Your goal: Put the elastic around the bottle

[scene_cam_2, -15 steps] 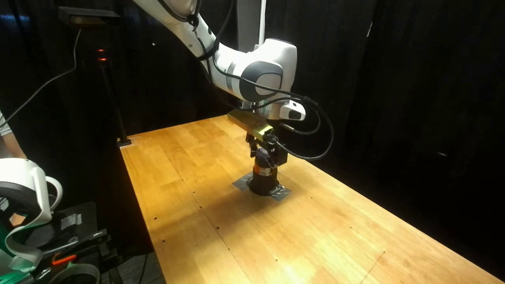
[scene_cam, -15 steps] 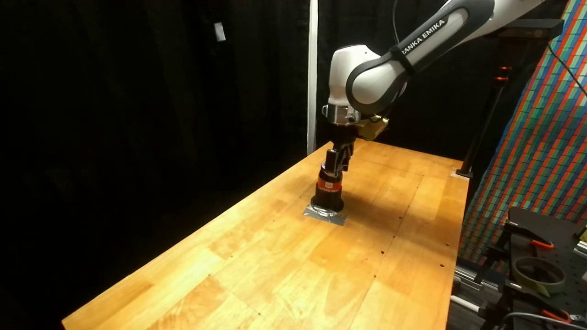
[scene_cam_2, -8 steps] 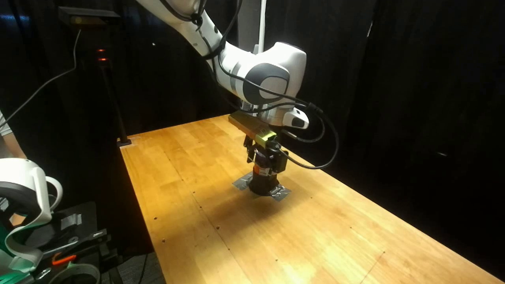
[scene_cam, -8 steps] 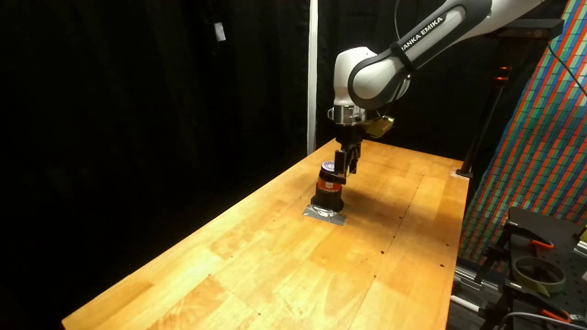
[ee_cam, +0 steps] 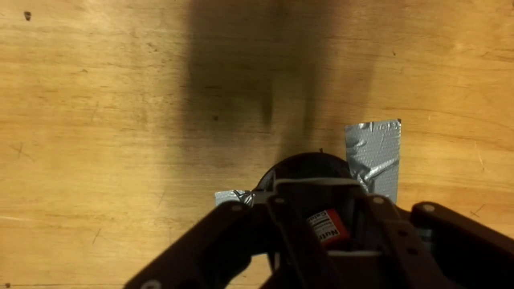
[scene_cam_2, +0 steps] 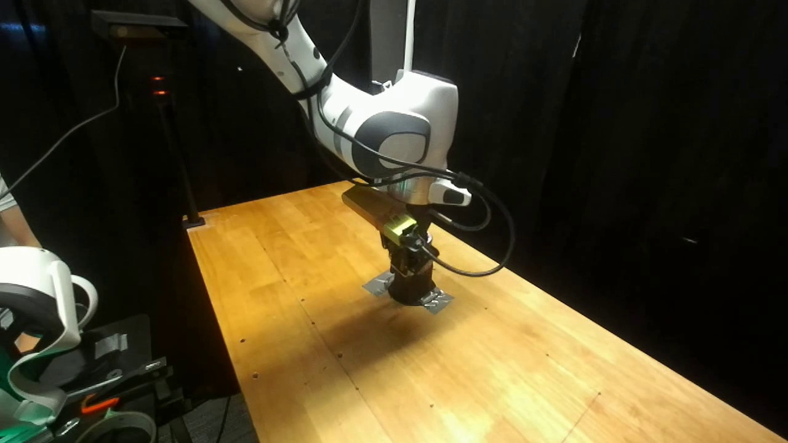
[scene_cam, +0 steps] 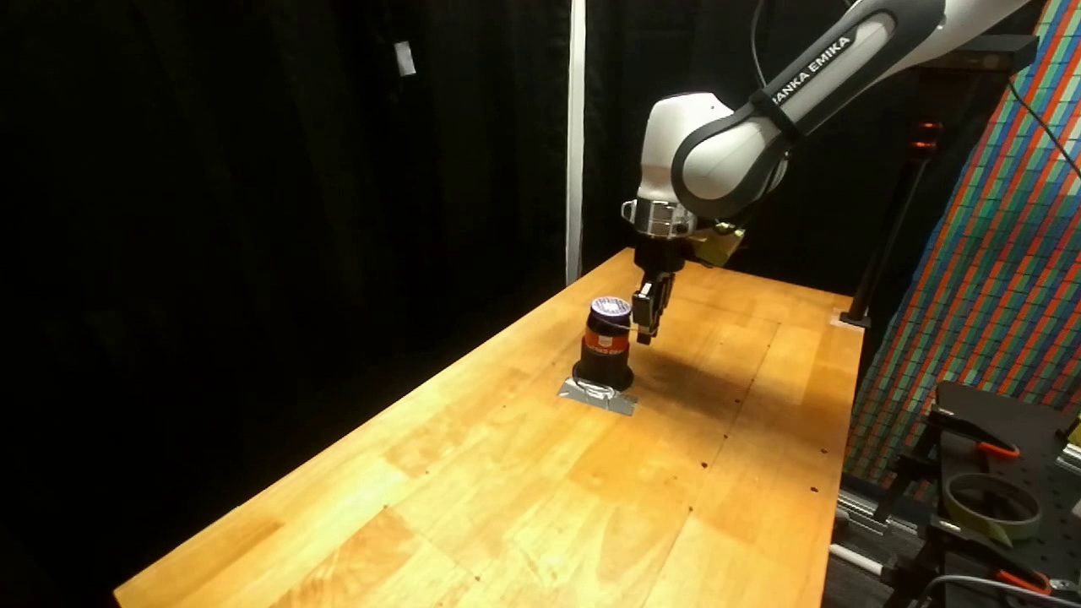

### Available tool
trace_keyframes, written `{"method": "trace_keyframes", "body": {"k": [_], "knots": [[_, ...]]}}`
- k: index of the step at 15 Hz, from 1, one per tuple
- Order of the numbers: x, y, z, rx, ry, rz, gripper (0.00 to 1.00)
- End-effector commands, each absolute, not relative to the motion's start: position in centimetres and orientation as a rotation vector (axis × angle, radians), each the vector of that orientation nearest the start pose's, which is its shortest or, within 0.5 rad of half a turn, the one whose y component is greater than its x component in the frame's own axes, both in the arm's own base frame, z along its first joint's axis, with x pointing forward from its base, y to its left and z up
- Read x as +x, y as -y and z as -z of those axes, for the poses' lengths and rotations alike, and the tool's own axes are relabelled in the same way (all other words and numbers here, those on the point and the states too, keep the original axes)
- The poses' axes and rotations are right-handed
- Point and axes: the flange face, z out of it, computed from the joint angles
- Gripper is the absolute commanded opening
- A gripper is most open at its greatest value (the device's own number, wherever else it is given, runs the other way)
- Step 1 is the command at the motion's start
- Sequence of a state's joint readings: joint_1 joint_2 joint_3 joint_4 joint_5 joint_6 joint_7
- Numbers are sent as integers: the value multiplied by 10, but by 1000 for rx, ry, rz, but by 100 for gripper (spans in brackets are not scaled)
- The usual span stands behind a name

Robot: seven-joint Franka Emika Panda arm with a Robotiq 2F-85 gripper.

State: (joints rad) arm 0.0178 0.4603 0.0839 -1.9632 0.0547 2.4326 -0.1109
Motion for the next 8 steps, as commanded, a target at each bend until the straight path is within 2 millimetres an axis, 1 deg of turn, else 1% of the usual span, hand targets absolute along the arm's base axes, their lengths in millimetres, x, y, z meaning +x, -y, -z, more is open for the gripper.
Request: {"method": "trace_keyframes", "body": {"k": [1, 2, 3, 4, 8], "knots": [[572, -52, -252, -3034, 253, 215, 5], [564, -53, -253, -3027, 232, 306, 1], [559, -53, -256, -3016, 211, 395, 0], [554, -55, -260, -3001, 180, 487, 0], [530, -69, -260, -2907, 29, 802, 2]]}}
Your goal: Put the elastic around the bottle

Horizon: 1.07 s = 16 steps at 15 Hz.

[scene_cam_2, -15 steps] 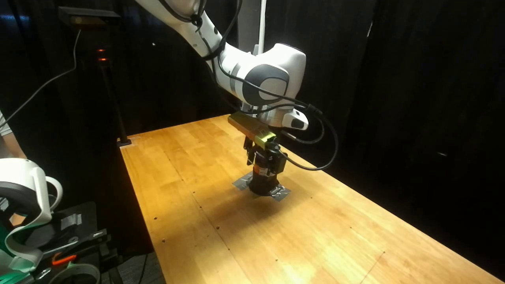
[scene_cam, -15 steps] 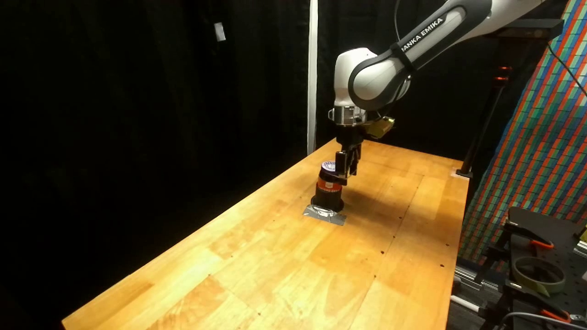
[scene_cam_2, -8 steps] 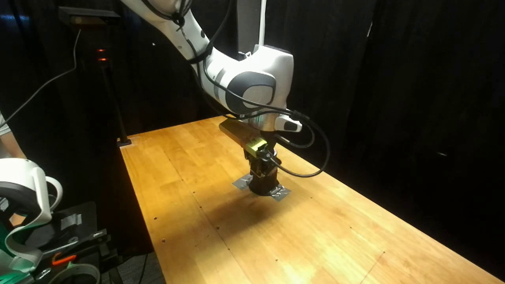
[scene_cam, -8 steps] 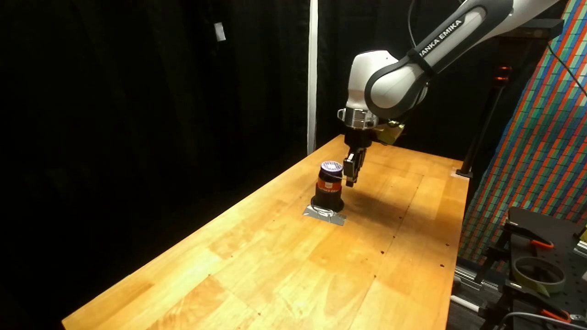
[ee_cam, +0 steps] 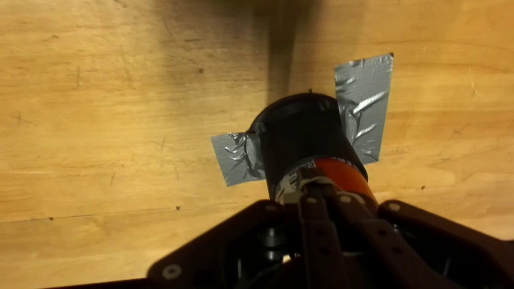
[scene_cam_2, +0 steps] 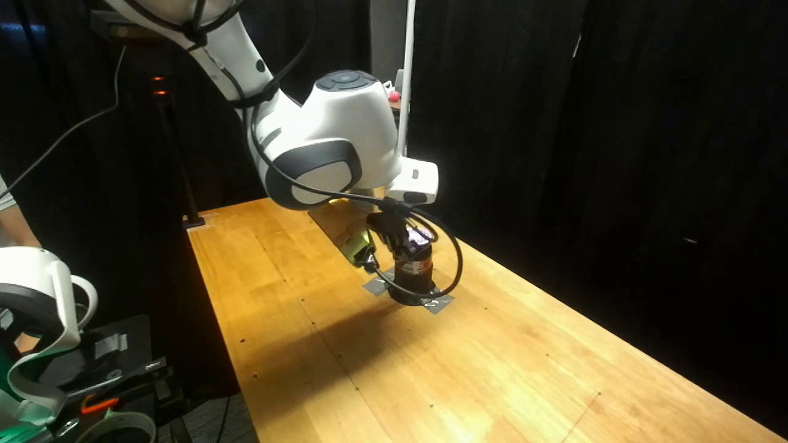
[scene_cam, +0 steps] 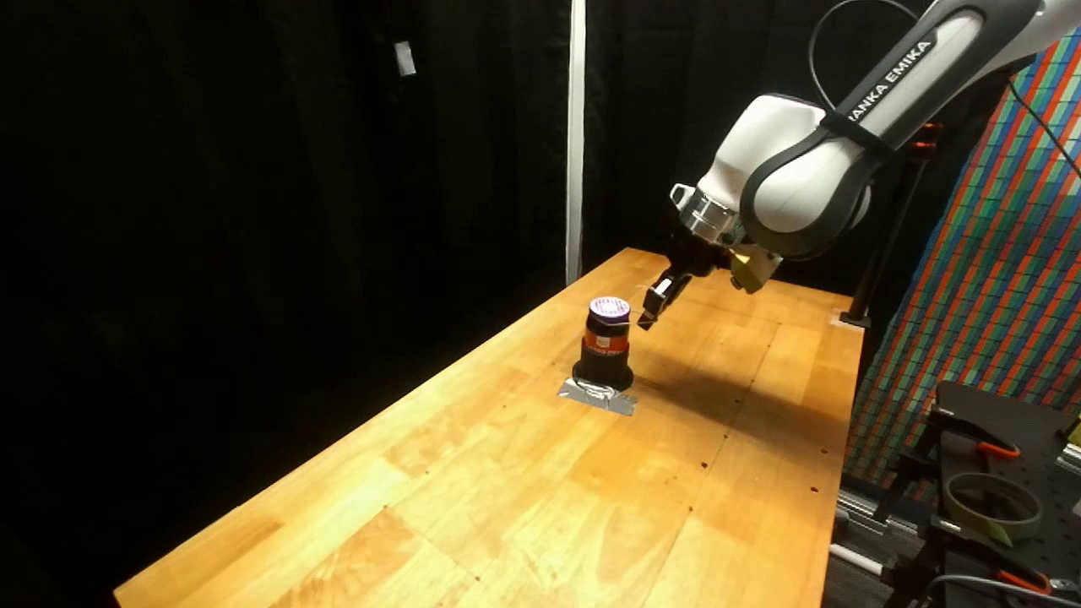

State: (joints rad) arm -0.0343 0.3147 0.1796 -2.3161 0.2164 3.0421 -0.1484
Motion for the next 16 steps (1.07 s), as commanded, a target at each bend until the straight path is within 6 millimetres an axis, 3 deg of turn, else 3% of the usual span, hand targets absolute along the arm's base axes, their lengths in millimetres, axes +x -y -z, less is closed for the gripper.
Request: {"method": "trace_keyframes", "body": {"k": [1, 5, 12, 16], "knots": [[526, -76, -260, -2873, 2, 878, 2], [505, -92, -252, -2749, -12, 1118, 1], [477, -70, -220, -2642, -5, 1333, 1], [466, -64, -216, -2513, -62, 1450, 1]]}}
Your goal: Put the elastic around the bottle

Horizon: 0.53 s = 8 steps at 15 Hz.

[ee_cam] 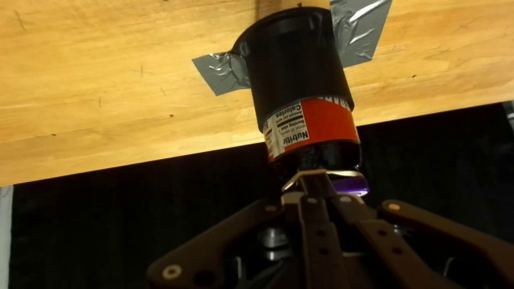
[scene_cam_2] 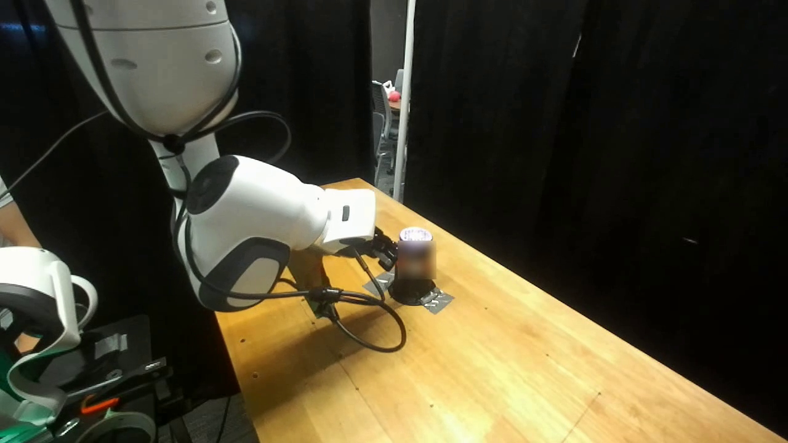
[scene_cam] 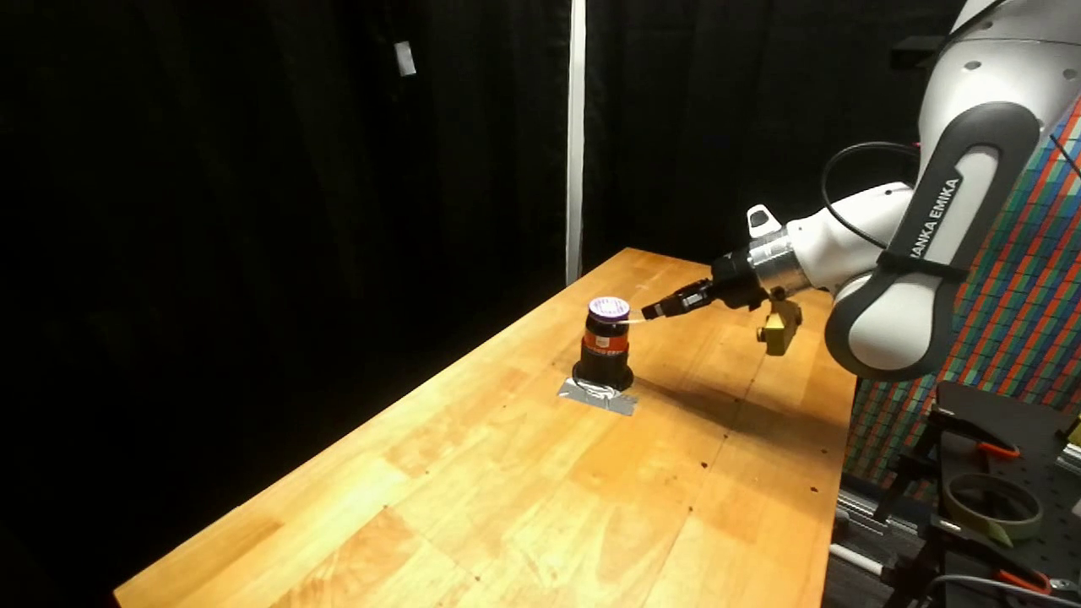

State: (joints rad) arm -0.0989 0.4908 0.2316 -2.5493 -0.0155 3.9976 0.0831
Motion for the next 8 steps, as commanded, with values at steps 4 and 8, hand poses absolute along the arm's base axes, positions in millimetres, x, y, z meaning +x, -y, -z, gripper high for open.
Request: {"method": "trace_keyframes", "body": {"k": [4, 8], "knots": [[454, -61, -213, -2388, -105, 1572, 1], [463, -60, -208, -2481, -108, 1484, 16]]}}
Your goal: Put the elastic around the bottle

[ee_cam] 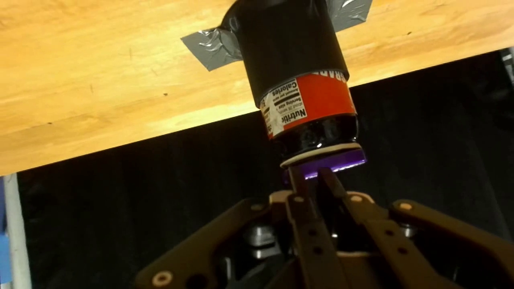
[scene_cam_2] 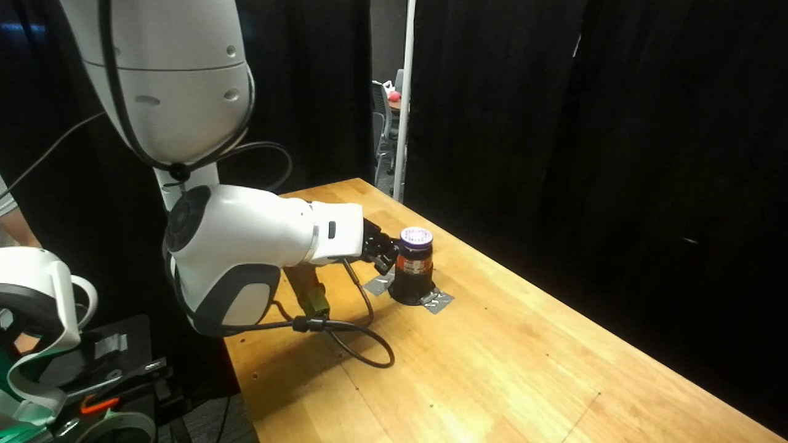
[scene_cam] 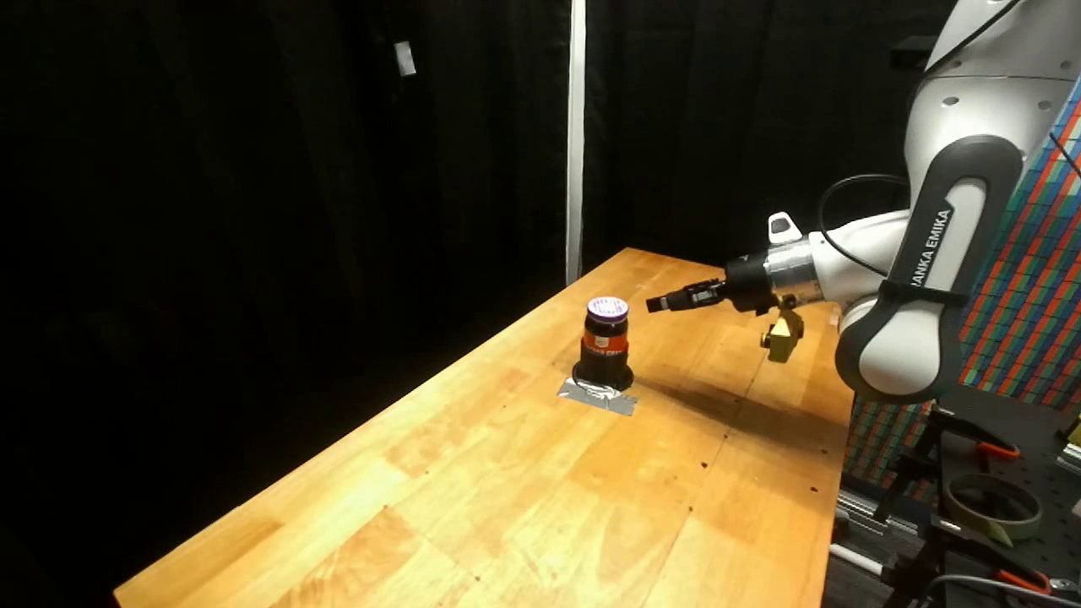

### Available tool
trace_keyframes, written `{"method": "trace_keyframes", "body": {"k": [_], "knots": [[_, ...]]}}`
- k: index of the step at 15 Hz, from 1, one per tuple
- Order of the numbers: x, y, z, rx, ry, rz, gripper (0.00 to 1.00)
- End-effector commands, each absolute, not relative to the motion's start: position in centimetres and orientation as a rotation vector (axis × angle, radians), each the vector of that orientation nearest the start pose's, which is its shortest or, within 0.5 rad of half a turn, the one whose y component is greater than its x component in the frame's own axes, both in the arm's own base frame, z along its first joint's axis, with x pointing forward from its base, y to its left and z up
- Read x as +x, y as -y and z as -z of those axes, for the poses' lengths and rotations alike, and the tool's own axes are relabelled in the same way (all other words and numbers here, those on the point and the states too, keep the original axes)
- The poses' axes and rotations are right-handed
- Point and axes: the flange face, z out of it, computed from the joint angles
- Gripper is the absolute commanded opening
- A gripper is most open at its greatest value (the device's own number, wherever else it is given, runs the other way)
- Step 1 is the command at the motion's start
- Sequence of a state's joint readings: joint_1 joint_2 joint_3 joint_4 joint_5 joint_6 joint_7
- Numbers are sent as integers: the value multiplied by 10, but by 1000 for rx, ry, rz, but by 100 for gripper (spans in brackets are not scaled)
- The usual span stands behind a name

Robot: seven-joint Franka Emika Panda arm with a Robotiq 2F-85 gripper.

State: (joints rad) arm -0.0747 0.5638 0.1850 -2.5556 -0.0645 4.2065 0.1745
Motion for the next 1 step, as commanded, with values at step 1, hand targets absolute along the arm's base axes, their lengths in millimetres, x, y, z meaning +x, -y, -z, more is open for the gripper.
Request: {"method": "trace_keyframes", "body": {"k": [1], "knots": [[463, -60, -208, -2483, -106, 1483, 23]]}}
